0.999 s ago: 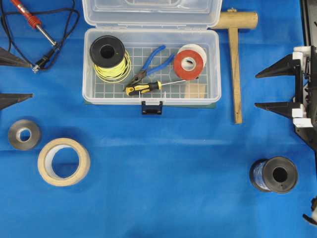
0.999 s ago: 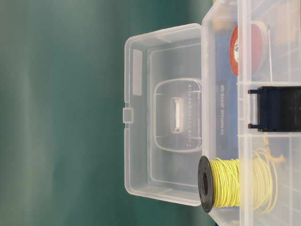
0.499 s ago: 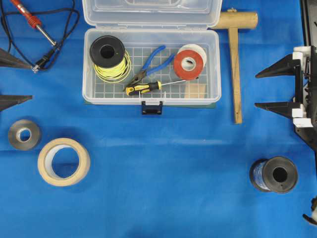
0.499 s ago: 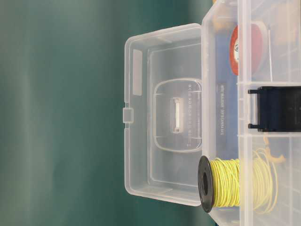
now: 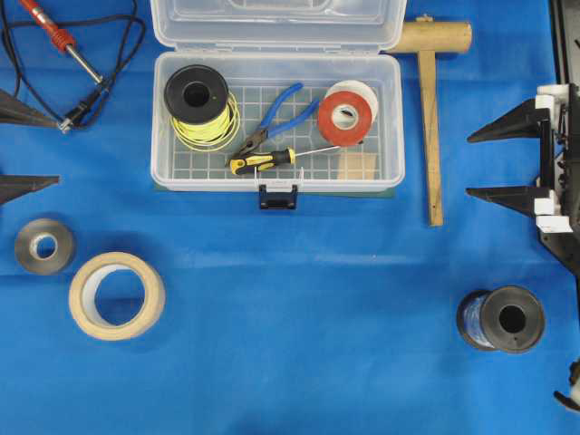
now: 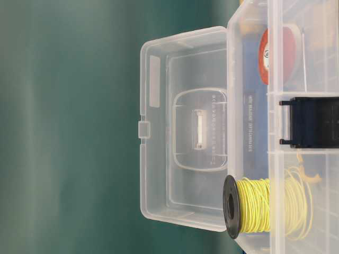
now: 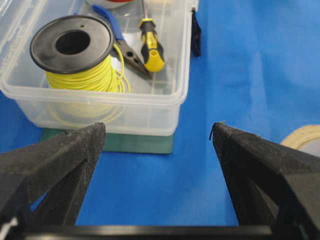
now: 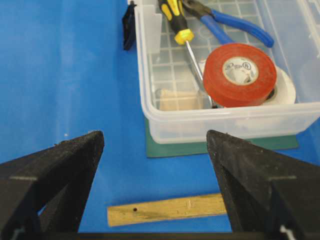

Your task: Open the tool box with both arms.

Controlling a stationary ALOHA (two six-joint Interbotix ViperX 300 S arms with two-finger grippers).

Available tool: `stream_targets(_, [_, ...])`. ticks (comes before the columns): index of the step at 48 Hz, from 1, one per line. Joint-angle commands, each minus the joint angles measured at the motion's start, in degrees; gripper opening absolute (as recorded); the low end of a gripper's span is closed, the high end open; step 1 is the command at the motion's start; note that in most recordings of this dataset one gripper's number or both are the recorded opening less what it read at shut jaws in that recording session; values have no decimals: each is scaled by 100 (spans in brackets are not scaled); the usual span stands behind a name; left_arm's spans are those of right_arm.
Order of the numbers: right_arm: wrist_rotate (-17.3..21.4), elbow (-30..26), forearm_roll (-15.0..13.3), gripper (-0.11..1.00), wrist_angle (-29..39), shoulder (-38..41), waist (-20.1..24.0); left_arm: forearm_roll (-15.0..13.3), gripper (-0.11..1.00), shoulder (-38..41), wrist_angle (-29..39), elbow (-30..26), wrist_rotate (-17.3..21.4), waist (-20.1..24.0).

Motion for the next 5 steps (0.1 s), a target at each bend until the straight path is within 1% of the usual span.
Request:
stream_targets(1, [9,-79,0,83,-44,18,0,18,90,70,-53,-53,0,0])
stream_targets(5, [9,-79,-9,83,-53,18,0,9,90,70,-53,-53,0,0])
